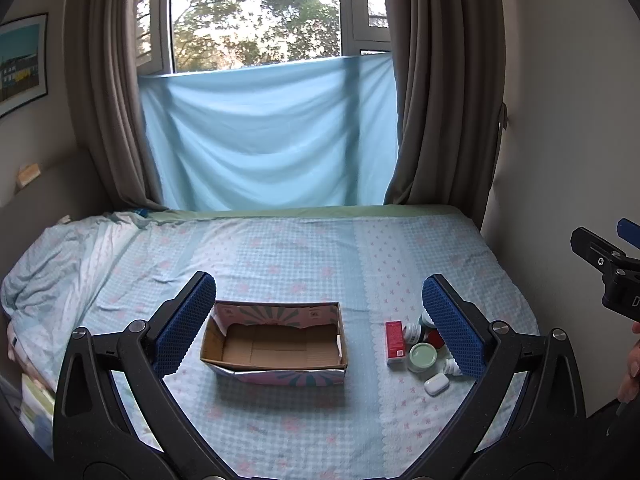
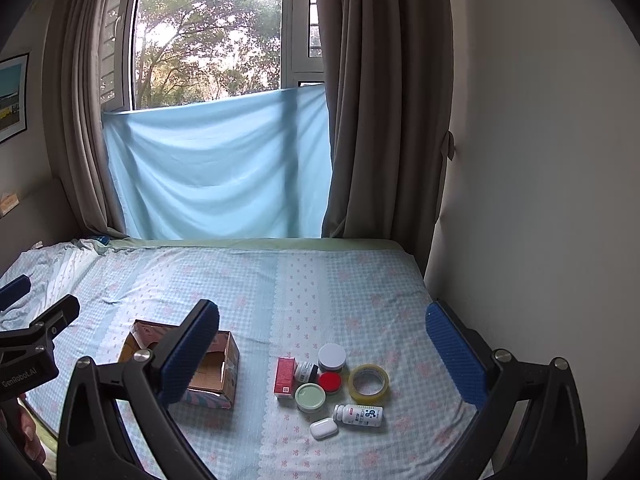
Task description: Organize rigid objects
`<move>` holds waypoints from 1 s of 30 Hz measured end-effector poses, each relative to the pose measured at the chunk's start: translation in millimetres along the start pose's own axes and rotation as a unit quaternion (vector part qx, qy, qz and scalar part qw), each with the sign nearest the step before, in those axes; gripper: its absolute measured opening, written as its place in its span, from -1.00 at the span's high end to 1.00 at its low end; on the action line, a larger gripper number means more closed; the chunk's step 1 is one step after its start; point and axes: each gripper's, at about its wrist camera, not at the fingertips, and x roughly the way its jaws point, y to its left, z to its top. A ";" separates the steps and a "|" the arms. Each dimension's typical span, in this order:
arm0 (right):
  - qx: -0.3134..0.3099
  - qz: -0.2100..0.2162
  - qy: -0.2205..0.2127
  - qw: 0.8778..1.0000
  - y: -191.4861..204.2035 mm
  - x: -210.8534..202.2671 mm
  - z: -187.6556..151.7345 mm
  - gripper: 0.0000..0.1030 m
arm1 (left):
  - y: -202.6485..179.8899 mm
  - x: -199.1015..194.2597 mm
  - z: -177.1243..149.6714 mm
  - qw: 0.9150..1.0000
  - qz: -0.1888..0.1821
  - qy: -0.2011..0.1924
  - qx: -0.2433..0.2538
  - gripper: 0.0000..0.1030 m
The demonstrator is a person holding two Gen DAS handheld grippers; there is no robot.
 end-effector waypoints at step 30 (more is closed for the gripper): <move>0.005 -0.005 -0.001 1.000 -1.1 -0.3 1.5 -1.00 | 1.5 -3.4 -1.9 1.000 -0.003 -0.002 -0.001 -0.99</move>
